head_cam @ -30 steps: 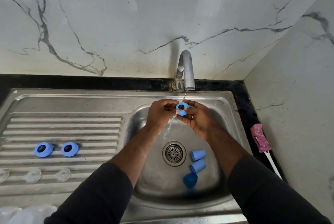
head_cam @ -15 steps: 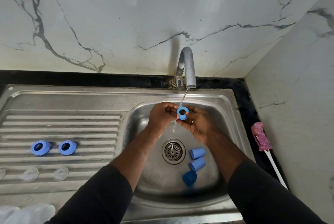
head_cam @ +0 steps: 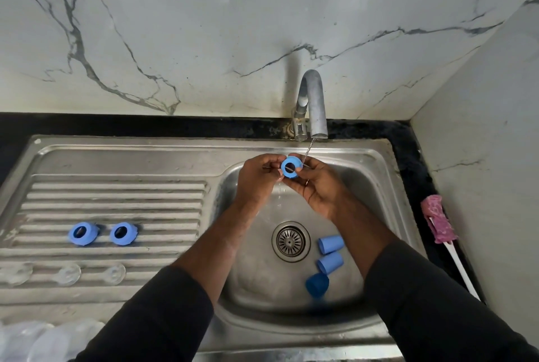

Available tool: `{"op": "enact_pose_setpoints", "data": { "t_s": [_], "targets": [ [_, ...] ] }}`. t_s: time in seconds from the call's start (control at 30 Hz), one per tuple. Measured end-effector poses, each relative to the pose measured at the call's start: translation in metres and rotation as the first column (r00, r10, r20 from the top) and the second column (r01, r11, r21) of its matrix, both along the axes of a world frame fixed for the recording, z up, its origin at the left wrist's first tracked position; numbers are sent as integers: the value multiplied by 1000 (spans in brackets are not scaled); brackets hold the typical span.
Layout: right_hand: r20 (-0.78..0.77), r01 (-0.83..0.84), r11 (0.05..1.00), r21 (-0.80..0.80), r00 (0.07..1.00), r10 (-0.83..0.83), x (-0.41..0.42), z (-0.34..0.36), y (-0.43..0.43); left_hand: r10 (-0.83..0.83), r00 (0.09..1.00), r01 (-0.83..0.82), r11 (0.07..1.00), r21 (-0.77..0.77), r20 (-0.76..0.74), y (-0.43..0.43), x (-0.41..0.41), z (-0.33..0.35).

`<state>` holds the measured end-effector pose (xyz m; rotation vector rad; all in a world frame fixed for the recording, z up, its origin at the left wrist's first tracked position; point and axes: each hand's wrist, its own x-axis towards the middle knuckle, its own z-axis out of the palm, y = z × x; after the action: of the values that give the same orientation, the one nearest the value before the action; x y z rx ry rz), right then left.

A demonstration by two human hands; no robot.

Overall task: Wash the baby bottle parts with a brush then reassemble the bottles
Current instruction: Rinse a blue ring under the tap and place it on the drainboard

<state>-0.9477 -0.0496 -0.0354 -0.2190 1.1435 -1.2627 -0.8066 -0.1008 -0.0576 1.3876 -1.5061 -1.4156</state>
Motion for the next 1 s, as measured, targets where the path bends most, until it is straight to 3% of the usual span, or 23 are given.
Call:
{"op": "enact_pose_setpoints", "data": {
  "t_s": [0.27, 0.37, 0.43, 0.5, 0.6, 0.7, 1.0],
  "targets": [
    [-80, 49, 997, -60, 995, -53, -19, 4, 5, 44, 971, 1, 983, 185, -236, 8, -23, 14],
    [-247, -43, 993, -111, 969, 14, -23, 3, 12, 55, 945, 30, 967, 253, -323, 14, -29, 19],
    [-527, -143, 986, -92, 847, 73, -23, -2, 14, 69, 926, 49, 953, 300, -371, 16, -27, 19],
    [-747, -202, 979, -35, 656, 109, -20, -7, 13, 94, 908, 66, 930, 361, -408, 18, -23, 15],
    [-849, -235, 972, 11, 511, 133, -17, -10, 15, 201, 857, 58, 878, 476, -475, 20, -21, 8],
    [-880, -276, 960, 48, 443, 171, -15, -8, 16, 274, 846, 23, 839, 544, -458, 22, -20, 5],
    [-925, -276, 960, 56, 346, 154, -10, -10, 22, 245, 902, 10, 811, 585, -355, 24, -18, -5]
  ]
}}
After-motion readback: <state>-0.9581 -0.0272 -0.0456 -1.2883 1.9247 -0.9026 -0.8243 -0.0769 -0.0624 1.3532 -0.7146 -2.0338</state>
